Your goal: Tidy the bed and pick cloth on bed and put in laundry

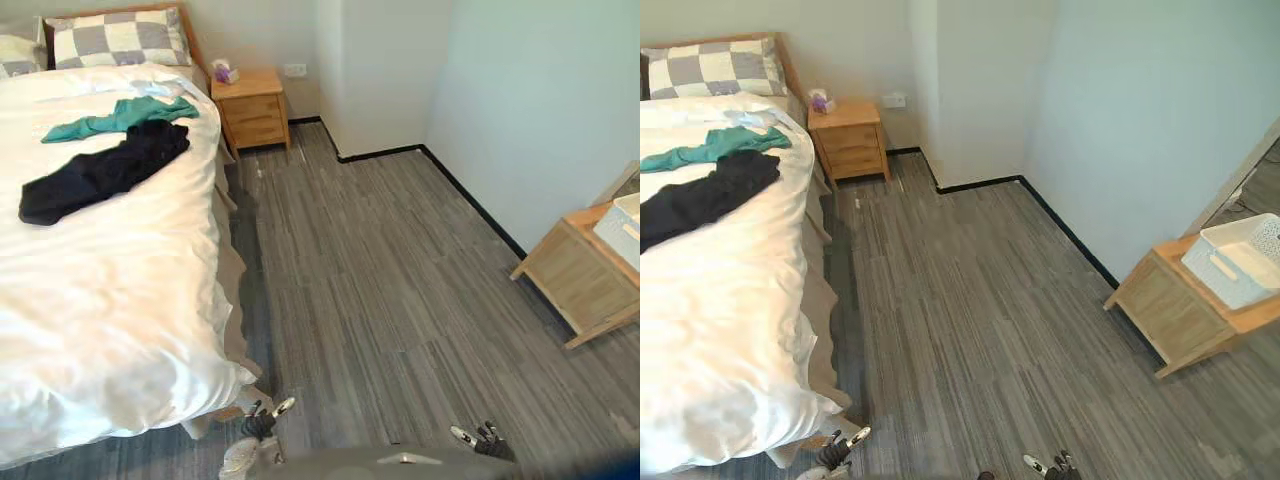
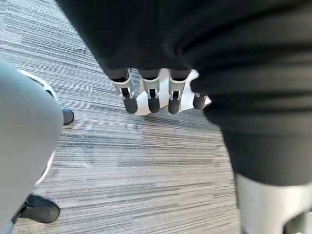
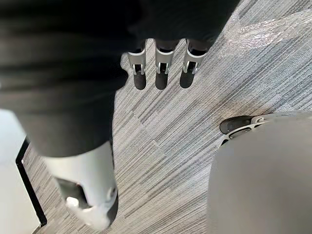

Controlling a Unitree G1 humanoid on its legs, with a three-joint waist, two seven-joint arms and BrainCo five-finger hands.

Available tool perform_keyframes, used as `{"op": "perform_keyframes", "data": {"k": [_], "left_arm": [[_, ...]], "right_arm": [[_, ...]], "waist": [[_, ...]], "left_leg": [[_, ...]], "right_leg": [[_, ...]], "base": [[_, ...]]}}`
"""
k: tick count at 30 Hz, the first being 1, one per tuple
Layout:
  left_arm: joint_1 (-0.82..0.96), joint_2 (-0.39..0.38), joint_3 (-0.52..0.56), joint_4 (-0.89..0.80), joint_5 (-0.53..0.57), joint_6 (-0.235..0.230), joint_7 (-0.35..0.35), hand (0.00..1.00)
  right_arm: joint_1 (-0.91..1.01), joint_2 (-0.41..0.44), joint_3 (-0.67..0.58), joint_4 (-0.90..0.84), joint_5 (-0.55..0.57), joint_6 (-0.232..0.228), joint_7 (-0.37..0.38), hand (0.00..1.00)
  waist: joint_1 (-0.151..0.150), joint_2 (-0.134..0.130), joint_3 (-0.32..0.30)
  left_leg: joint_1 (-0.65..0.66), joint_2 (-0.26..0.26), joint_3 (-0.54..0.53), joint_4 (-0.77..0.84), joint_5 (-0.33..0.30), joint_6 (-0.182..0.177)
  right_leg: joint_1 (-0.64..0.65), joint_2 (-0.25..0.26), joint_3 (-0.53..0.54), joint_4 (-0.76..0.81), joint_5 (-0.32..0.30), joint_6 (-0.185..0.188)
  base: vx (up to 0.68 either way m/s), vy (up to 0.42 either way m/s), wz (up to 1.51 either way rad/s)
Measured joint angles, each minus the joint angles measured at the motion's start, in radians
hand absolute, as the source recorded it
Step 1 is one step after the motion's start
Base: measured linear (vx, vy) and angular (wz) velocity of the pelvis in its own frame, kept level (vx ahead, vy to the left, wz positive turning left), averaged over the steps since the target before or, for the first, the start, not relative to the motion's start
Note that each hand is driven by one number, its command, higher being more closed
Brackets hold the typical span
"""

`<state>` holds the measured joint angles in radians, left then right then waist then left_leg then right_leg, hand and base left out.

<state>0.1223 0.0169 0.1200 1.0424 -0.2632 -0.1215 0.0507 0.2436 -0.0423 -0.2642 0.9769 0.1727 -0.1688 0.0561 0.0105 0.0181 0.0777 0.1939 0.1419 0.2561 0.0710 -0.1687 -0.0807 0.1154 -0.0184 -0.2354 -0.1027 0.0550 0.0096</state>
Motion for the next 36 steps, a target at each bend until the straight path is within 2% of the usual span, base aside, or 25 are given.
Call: {"op": "perform_keyframes", "data": {"k": [8,13,15,17,18,19,20,21,22,23,24,25,26,27,28,29,30,32,36], "left_arm": [[0.001,0.0,0.001,-0.001,-0.002,-0.005,-0.001,0.0],[0.005,0.0,0.002,-0.001,0.001,-0.025,-0.009,0.0],[0.002,0.0,0.003,-0.004,0.004,-0.04,-0.008,0.0],[0.002,0.014,0.035,-0.029,0.01,-0.044,-0.007,0.0],[0.001,0.026,0.068,-0.052,0.011,-0.045,-0.005,0.0],[0.002,0.024,0.081,-0.07,0.011,-0.048,-0.002,0.0],[0.002,0.024,0.08,-0.073,0.012,-0.049,-0.002,0.0],[0.004,0.024,0.079,-0.077,0.01,-0.051,-0.002,0.0],[0.003,0.025,0.077,-0.077,0.006,-0.05,-0.002,0.0],[0.003,0.022,0.076,-0.076,-0.001,-0.05,-0.003,0.0],[0.003,0.02,0.072,-0.076,-0.005,-0.051,-0.004,0.0],[0.004,0.022,0.057,-0.073,-0.015,-0.051,-0.007,0.0],[0.004,0.022,0.049,-0.07,-0.022,-0.051,-0.008,0.0],[0.003,0.02,0.038,-0.068,-0.022,-0.051,-0.01,0.0],[0.002,0.012,0.039,-0.066,-0.022,-0.048,-0.01,0.0],[0.002,0.009,0.042,-0.065,-0.027,-0.046,-0.009,0.0],[0.002,0.013,0.041,-0.065,-0.031,-0.042,-0.009,0.0],[0.006,0.031,0.039,-0.067,-0.036,-0.038,-0.01,0.0],[0.001,0.038,0.036,-0.045,-0.043,-0.033,-0.015,0.0]], "right_arm": [[0.001,0.001,0.002,0.001,0.016,-0.011,0.003,0.0],[0.001,0.011,0.001,0.001,0.104,-0.031,0.018,0.0],[-0.013,0.011,0.002,0.0,0.118,-0.037,0.022,0.0],[-0.017,0.027,0.01,-0.008,0.117,-0.036,0.023,0.0],[-0.018,0.025,0.04,-0.012,0.118,-0.036,0.023,0.0],[-0.015,0.02,0.074,-0.022,0.118,-0.035,0.024,0.0],[-0.014,0.011,0.089,-0.027,0.118,-0.035,0.025,0.0],[-0.014,-0.007,0.116,-0.033,0.117,-0.034,0.028,0.0],[-0.03,-0.017,0.118,-0.034,0.117,-0.029,0.028,0.0],[-0.038,-0.018,0.115,-0.034,0.117,-0.026,0.029,0.0],[-0.049,-0.017,0.104,-0.023,0.116,-0.019,0.034,0.0],[-0.058,-0.017,0.097,-0.01,0.113,-0.015,0.042,0.0],[-0.059,-0.017,0.092,-0.009,0.111,-0.014,0.046,0.0],[-0.062,-0.015,0.081,-0.009,0.104,-0.015,0.05,0.0],[-0.054,-0.018,0.074,-0.01,0.093,-0.016,0.051,0.0],[-0.051,-0.02,0.072,-0.01,0.087,-0.02,0.051,0.0],[-0.048,-0.01,0.081,0.005,0.073,-0.017,0.051,0.0],[-0.045,0.001,0.103,0.005,0.043,-0.019,0.053,0.0],[-0.053,0.002,0.115,0.019,0.008,-0.023,0.047,0.0]], "waist": [[0.004,-0.006,0.011],[0.007,-0.005,0.024],[0.008,0.004,0.046],[0.015,-0.018,0.069],[0.016,-0.045,0.083],[0.015,-0.04,0.085],[0.012,-0.035,0.085],[0.012,-0.027,0.09],[0.018,-0.025,0.092],[0.015,-0.026,0.091],[0.01,-0.024,0.095],[0.01,-0.026,0.098],[0.008,-0.026,0.098],[0.006,-0.019,0.097],[0.005,-0.007,0.096],[0.007,-0.004,0.1],[0.009,-0.011,0.094],[0.016,-0.046,0.077],[0.019,-0.059,0.059]], "left_leg": [[-0.006,0.0,0.0,-0.004,0.001,0.001],[-0.005,0.012,0.019,-0.013,-0.001,-0.001],[-0.012,0.042,0.062,0.045,-0.027,-0.007],[-0.076,0.08,0.103,0.233,-0.045,-0.011],[-0.16,0.122,0.121,0.447,-0.027,0.016],[-0.231,0.173,0.098,0.636,0.015,0.054],[-0.257,0.189,0.079,0.703,0.048,0.065],[-0.311,0.199,0.028,0.836,0.14,0.062],[-0.329,0.178,-0.009,0.887,0.058,0.039],[-0.339,0.162,-0.017,0.888,0.011,0.034],[-0.357,0.115,-0.011,0.831,-0.063,0.03],[-0.353,0.065,0.02,0.699,-0.095,0.03],[-0.348,0.045,0.04,0.616,-0.094,0.03],[-0.345,0.022,0.072,0.455,-0.072,0.03],[-0.333,0.018,0.096,0.302,-0.026,0.031],[-0.328,0.018,0.102,0.261,0.031,0.052],[-0.294,-0.012,0.129,0.229,0.046,0.078],[-0.284,-0.052,0.148,0.217,0.02,0.095],[-0.27,-0.095,0.178,0.222,-0.023,0.128]], "right_leg": [[0.003,-0.007,-0.027,0.001,-0.015,0.01],[0.007,0.0,-0.037,0.007,-0.038,0.004],[-0.006,0.006,-0.042,0.06,-0.082,-0.003],[-0.037,-0.009,-0.062,0.13,-0.133,-0.014],[-0.038,-0.019,-0.063,0.169,-0.159,-0.025],[-0.035,-0.013,-0.056,0.211,-0.188,-0.033],[-0.032,-0.009,-0.046,0.23,-0.2,-0.038],[-0.011,-0.001,-0.007,0.256,-0.222,-0.049],[0.007,-0.003,0.034,0.273,-0.24,-0.061],[0.015,-0.009,0.045,0.279,-0.244,-0.062],[0.019,-0.027,0.074,0.28,-0.242,-0.054],[0.026,-0.052,0.09,0.281,-0.239,-0.048],[0.032,-0.063,0.09,0.276,-0.238,-0.041],[0.038,-0.074,0.091,0.263,-0.242,-0.023],[0.057,-0.074,0.091,0.241,-0.259,0.007],[0.072,-0.074,0.09,0.238,-0.268,0.02],[0.099,-0.102,0.085,0.226,-0.28,0.035],[0.128,-0.135,0.064,0.184,-0.264,0.059],[0.156,-0.178,0.053,0.144,-0.207,0.078]], "base": [[0.0,0.0,0.07],[0.06,-0.004,-0.03],[0.08,-0.01,-0.16],[0.05,-0.03,-0.2],[0.11,-0.101,-0.29],[0.13,-0.108,-0.29],[0.18,-0.059,-0.4],[0.22,-0.002,-0.63],[0.24,0.014,-0.7],[0.28,0.047,-0.79],[0.28,0.079,-0.78],[0.27,0.09,-0.72],[0.25,0.113,-0.51],[0.23,0.148,-0.21],[0.29,0.221,-0.1],[0.34,0.265,0.02],[0.33,0.222,0.05],[0.35,0.169,-0.06],[0.3,0.158,-0.07]]}}
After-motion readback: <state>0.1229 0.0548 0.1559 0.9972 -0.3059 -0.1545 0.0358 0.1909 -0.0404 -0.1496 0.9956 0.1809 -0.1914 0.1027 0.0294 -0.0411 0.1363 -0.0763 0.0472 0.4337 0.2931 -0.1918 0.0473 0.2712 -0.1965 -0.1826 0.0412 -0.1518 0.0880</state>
